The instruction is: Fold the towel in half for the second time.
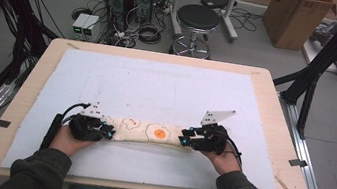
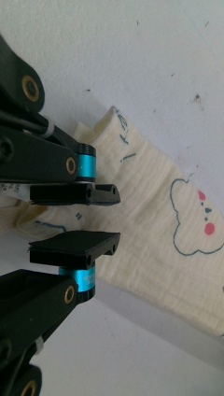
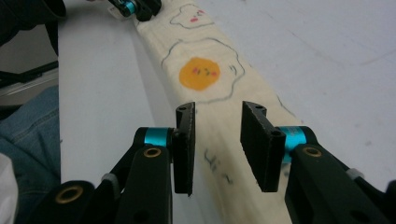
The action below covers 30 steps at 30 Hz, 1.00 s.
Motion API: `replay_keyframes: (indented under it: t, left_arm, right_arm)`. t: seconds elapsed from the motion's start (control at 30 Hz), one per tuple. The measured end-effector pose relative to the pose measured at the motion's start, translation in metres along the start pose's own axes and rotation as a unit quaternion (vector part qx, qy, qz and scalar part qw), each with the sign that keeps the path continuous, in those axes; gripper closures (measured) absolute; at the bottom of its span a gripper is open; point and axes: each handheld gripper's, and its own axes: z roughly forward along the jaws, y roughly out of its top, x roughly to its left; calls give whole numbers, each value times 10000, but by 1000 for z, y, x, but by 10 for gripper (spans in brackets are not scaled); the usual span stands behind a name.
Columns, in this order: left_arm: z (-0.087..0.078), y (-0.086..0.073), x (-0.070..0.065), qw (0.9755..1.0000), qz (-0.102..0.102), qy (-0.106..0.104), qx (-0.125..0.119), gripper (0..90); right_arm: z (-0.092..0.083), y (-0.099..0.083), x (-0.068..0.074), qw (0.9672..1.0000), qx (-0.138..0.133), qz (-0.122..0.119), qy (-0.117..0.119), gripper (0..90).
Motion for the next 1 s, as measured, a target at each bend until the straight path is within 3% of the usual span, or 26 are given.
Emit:
replay_keyframes:
  t: [0.13, 0.27, 0.4, 0.5, 0.6, 1.0]
  left_arm:
    - [1, 0, 0, 10000, -9, 13, -4, 743]
    - [1, 0, 1, 10000, 29, 24, 8, 742]
    - [0, -1, 1, 10000, -3, 88, 12, 734]
    - [-1, -6, 1, 9998, -84, 108, -124, 731]
    - [-3, -11, 1, 9995, -186, 79, -246, 732]
    - [-5, -14, -1, 9994, -117, 143, -302, 730]
  right_arm:
    - [17, 10, 4, 10000, 28, -41, -50, 664]
    - [41, 16, 4, 9994, 327, -37, -82, 675]
    - [52, 10, 2, 9983, 578, -57, -97, 674]
    - [53, 3, 1, 9974, 707, -82, -103, 673]
    - [50, -2, 0, 9979, 646, -10, -104, 670]
    - [41, -15, -1, 9987, 460, -132, -179, 646]
